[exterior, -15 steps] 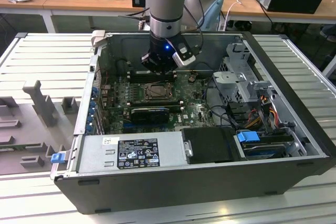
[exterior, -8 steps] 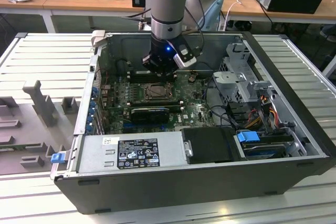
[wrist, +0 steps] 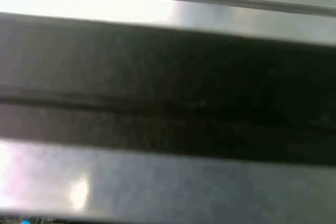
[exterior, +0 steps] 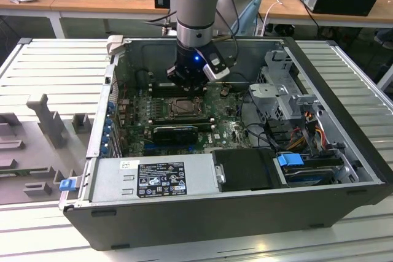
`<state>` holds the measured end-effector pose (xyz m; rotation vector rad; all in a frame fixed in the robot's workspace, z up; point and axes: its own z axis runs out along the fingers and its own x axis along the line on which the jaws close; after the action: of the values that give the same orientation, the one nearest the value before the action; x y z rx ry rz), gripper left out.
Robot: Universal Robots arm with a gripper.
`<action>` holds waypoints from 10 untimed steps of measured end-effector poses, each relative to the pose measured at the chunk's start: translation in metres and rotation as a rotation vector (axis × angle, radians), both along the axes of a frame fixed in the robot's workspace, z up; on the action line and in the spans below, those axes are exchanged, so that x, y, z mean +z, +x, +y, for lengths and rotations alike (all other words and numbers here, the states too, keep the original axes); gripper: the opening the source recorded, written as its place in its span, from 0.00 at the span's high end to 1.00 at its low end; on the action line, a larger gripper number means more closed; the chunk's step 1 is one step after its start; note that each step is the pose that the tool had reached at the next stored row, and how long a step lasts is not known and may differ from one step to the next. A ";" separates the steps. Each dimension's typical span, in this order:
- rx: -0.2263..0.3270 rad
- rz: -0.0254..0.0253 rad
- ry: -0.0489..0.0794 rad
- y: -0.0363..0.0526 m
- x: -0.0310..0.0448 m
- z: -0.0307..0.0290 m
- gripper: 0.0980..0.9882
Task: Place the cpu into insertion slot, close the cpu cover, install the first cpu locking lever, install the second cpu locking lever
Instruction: 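Install the first cpu locking lever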
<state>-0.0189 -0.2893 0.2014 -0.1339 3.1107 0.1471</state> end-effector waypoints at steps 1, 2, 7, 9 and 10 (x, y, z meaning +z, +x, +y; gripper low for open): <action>0.000 0.0005 -0.001 0.0000 -0.0004 -0.0001 0.99; 0.000 0.0005 -0.002 0.0000 -0.0005 -0.0001 0.99; 0.000 0.0003 -0.001 0.0000 0.0035 -0.0001 0.99; 0.000 0.0005 -0.002 0.0000 0.0125 -0.0001 0.99; 0.000 0.0004 -0.002 0.0000 0.0153 -0.0001 0.99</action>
<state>-0.0189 -0.2894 0.2167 -0.1338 3.1112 0.1448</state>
